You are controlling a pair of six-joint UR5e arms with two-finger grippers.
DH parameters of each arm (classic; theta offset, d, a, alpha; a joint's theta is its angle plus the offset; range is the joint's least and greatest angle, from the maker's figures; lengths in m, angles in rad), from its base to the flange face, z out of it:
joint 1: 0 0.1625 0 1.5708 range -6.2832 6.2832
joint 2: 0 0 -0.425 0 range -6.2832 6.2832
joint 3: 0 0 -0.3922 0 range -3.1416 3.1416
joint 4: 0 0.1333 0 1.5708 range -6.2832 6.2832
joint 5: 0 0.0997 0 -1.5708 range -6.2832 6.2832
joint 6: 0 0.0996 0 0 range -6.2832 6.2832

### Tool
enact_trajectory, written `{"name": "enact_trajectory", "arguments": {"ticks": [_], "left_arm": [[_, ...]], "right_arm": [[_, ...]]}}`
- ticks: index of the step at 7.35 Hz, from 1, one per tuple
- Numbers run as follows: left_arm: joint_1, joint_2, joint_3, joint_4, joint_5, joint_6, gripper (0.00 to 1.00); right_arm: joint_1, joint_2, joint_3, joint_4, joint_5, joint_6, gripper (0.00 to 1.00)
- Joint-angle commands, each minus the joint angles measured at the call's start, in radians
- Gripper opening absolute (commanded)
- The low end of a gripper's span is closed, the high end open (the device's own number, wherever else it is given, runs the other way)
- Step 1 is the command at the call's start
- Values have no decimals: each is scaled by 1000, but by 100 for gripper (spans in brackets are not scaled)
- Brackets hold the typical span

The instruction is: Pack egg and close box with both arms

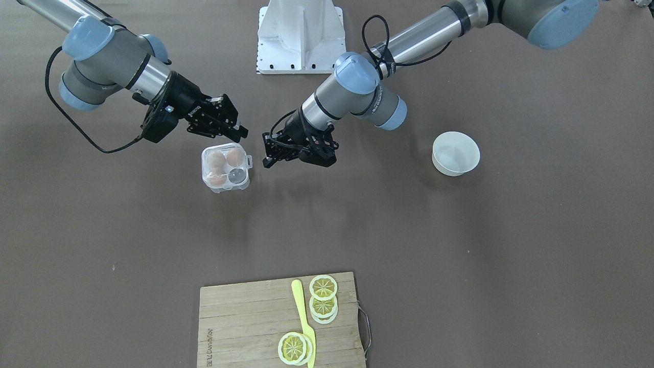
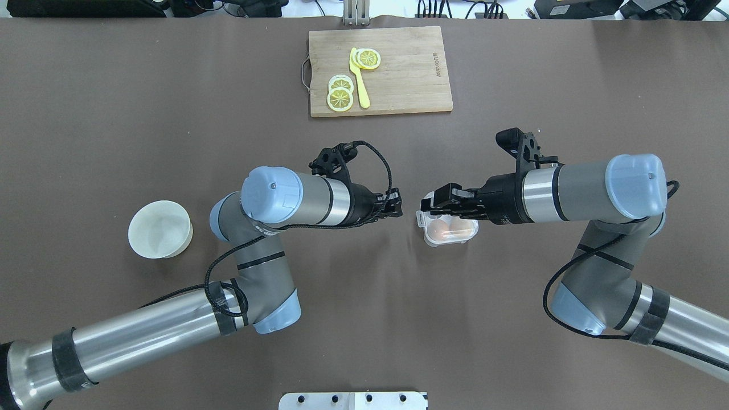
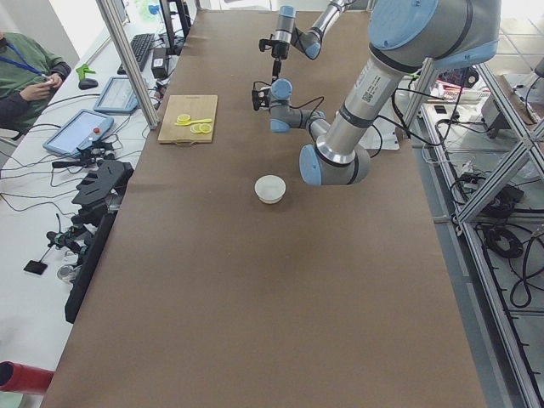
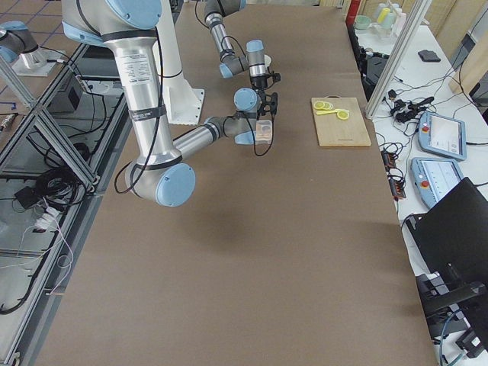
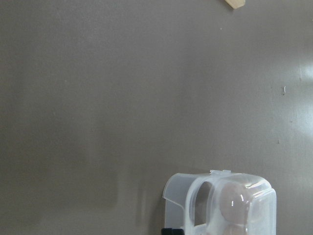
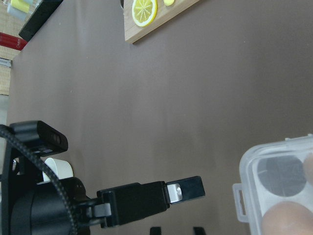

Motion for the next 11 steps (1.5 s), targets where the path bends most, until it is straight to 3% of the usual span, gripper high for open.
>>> {"name": "enact_trajectory", "arguments": {"ticks": [1,2,5,7,8,9,11], "left_arm": [[-59,38,-32,3,-116,59,30],[-76,54,-34,3,-126,96,98],[-194,98,-89,110,-270,104,99],[-290,132,-187,294,-349,229,99],[-323,188,-309,445,-356,338,99],[-376,225,-438,627,-359,419,99],[-482,296,-639,1012,-357,760,99]], "right_arm": [[0,20,104,-185,1,1,100],[1,21,141,-257,-1,1,100],[81,35,217,-551,17,-28,100],[232,26,226,-736,118,-226,100],[330,26,206,-855,173,-346,100],[381,31,188,-1000,165,-534,100],[501,12,128,-1162,169,-900,100]]}}
